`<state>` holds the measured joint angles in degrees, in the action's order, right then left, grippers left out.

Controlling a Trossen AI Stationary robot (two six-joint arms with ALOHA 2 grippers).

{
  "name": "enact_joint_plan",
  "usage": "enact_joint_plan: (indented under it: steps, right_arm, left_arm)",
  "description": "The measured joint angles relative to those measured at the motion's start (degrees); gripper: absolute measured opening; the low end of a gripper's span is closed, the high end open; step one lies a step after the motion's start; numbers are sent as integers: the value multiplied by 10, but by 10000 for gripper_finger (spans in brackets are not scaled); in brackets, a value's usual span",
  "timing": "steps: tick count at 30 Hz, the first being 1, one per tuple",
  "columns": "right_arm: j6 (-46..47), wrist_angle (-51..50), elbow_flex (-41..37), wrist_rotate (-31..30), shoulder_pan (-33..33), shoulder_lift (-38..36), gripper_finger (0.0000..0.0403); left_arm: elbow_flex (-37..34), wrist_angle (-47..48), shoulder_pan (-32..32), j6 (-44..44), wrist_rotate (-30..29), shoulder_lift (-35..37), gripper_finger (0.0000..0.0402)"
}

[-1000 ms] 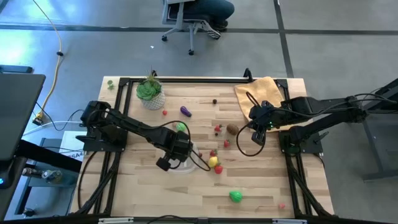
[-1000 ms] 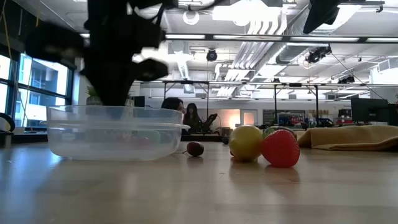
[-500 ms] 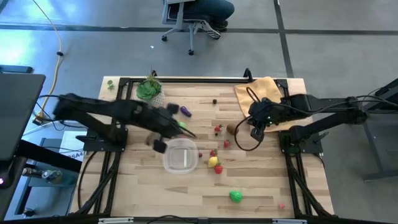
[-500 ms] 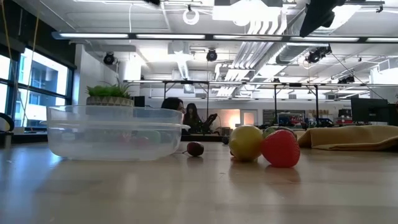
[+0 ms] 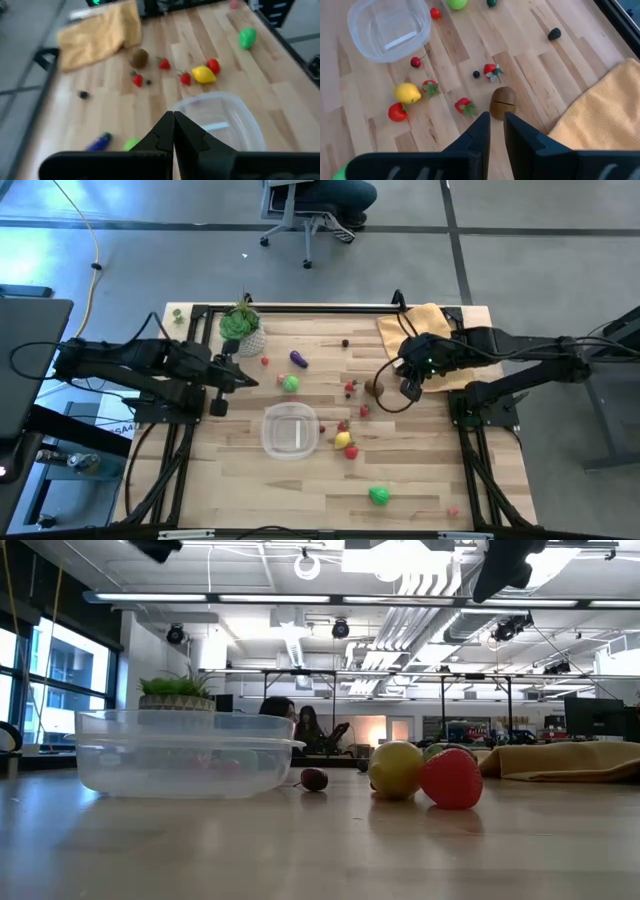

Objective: Pick and placing Produce into tupperware
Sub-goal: Put the brown kiwi into the transparent bin

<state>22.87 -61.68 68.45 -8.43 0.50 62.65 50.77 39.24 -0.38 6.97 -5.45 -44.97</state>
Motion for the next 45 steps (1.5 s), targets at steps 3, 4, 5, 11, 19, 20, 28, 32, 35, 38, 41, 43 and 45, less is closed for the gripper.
enact_joint_plan:
  steps: [3, 4, 5, 11, 19, 20, 28, 32, 35, 38, 41, 43, 45]
  right_arm:
    - [-6, 1, 0, 8, 17, 0, 46]
    - [-9, 2, 0, 13, 22, 0, 46]
    - [-10, 2, 0, 17, 28, 0, 46]
    - [-30, 3, 0, 42, 64, 6, 46]
    - [-75, 2, 0, 73, 110, 55, 54]
    - [-83, 2, 0, 77, 116, 66, 60]
    - [-129, 1, 0, 85, 155, 148, 129]
    - [-129, 0, 0, 91, 163, 184, 156]
    - [-129, 3, 0, 94, 163, 206, 171]
    - [-128, 13, 0, 94, 163, 227, 186]
    - [-127, 20, 0, 94, 163, 245, 201]
    - [-124, 21, 0, 98, 163, 260, 212]
    - [-116, 21, 0, 106, 163, 274, 223]
  left_arm:
    - [-54, -29, 0, -13, 25, 20, 1]
    - [-64, -33, 0, -13, 30, 25, 1]
    - [-72, -33, 0, -13, 33, 30, 1]
    - [-79, -6, 1, -15, 27, 37, 1]
    - [-79, 43, 0, -49, 4, 36, 15]
    - [-79, 44, 0, -53, 0, 36, 20]
    - [-79, 43, 0, -74, -15, 35, 42]
    - [-79, 43, 0, -74, -14, 35, 40]
    - [-79, 43, 0, -73, -13, 35, 41]
    - [-79, 43, 0, -73, -13, 35, 42]
    - [-79, 43, 0, -73, -13, 35, 40]
    - [-79, 43, 0, -73, -13, 35, 40]
    - [-79, 43, 0, -73, -12, 35, 42]
